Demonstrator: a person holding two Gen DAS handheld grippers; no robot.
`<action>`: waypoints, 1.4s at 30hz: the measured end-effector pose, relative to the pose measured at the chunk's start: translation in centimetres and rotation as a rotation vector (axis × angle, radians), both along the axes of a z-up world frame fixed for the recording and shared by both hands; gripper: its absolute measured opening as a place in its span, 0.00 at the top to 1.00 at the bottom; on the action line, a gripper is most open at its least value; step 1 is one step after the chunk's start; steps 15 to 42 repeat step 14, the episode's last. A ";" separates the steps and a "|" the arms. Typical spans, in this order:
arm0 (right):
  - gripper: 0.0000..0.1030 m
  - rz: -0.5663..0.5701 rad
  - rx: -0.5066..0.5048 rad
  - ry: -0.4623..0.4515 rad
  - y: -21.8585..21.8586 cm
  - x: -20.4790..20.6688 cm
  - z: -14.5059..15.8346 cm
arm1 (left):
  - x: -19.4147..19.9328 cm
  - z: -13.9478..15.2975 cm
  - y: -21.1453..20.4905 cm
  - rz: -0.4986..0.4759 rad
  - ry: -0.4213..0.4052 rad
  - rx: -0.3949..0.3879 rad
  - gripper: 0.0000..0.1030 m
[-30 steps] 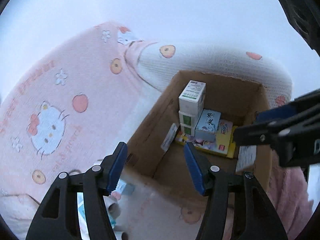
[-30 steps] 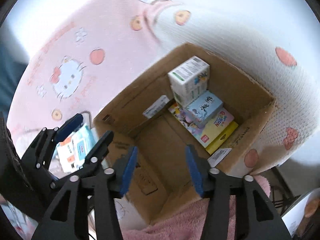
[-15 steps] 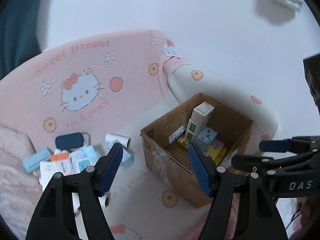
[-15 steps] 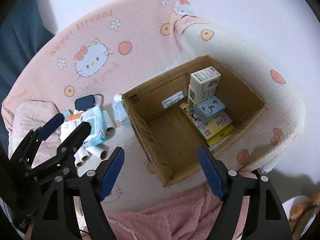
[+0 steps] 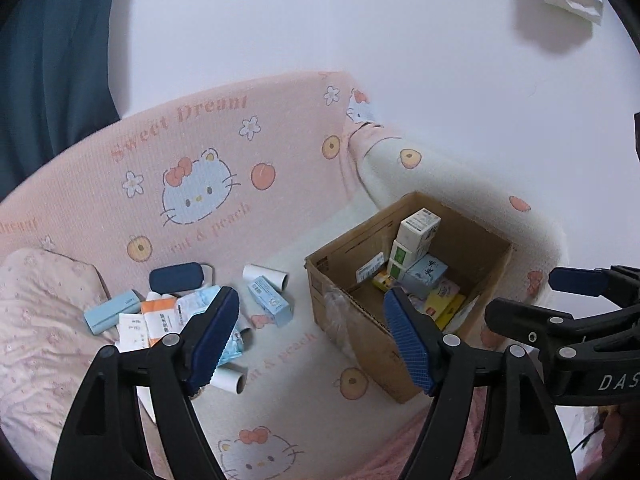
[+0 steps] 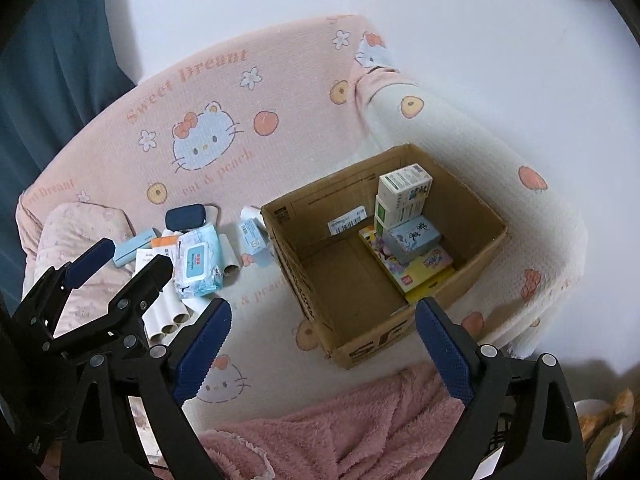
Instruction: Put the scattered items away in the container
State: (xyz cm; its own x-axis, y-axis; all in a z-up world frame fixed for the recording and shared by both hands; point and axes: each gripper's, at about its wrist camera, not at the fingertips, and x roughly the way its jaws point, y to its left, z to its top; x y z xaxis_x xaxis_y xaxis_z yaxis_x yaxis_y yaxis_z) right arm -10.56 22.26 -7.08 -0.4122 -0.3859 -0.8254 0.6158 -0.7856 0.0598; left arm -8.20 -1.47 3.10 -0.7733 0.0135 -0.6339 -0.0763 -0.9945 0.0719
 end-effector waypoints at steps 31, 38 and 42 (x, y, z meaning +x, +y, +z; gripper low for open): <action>0.10 0.014 -0.026 -0.013 1.3 0.6 -0.4 | 0.7 -0.3 1.7 -0.013 -0.001 -0.084 0.24; 0.10 0.014 -0.026 -0.013 1.3 0.6 -0.4 | 0.7 -0.3 1.7 -0.013 -0.001 -0.084 0.24; 0.10 0.014 -0.026 -0.013 1.3 0.6 -0.4 | 0.7 -0.3 1.7 -0.013 -0.001 -0.084 0.24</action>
